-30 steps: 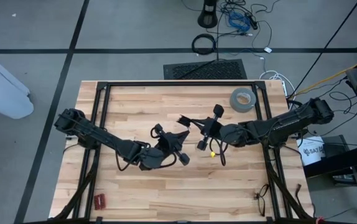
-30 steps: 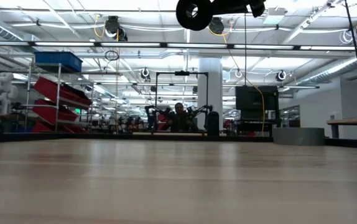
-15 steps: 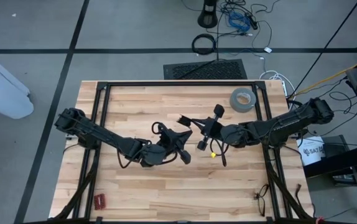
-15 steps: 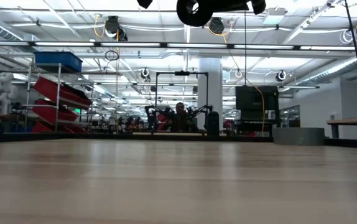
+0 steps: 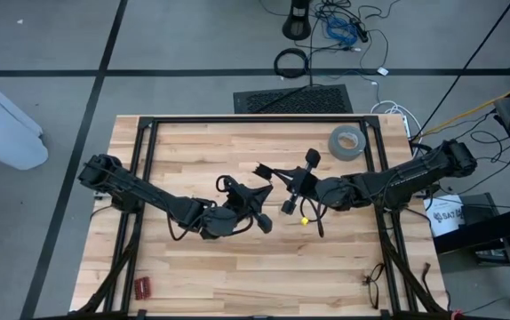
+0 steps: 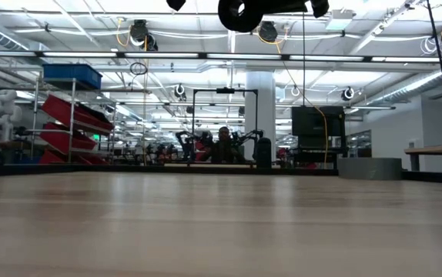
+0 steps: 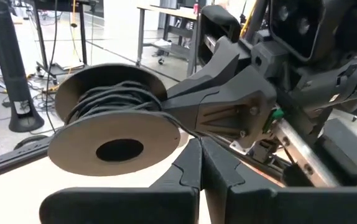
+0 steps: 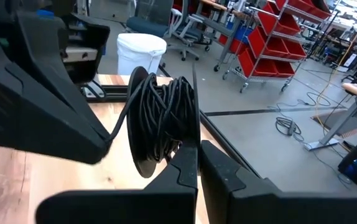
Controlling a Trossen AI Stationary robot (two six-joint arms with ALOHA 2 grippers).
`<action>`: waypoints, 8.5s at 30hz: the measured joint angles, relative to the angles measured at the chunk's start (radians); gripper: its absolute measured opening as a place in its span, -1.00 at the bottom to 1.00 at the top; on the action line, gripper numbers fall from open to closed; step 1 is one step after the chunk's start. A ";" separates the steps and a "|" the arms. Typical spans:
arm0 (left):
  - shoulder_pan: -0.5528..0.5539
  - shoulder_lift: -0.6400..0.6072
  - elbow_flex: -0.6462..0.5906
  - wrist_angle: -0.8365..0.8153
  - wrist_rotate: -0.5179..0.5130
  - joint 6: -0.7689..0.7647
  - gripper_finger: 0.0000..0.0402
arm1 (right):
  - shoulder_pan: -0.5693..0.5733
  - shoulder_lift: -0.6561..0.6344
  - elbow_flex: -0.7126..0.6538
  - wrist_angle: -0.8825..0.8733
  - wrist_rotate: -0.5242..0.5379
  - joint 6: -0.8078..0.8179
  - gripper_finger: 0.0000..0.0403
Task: Coil cords
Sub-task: Coil the black wire onto the spool
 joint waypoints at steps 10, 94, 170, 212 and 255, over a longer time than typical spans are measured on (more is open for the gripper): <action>0.000 0.000 -0.017 -0.003 0.021 -0.007 -0.83 | 0.001 0.000 0.000 0.021 -0.010 -0.003 -1.00; -0.031 0.118 -0.043 0.219 -0.185 0.203 -0.21 | 0.060 -0.094 0.000 0.038 -0.039 -0.070 -1.00; 0.044 0.116 0.006 0.358 0.238 0.281 -0.99 | 0.060 -0.084 0.000 0.038 -0.041 -0.057 -1.00; 0.011 0.116 0.006 -0.053 0.169 0.203 -0.98 | 0.060 -0.129 0.000 -0.019 -0.141 -0.024 -1.00; -0.216 -0.136 0.005 -0.166 -0.102 0.469 -0.32 | 0.072 -0.192 0.000 -0.061 -0.384 -0.026 -1.00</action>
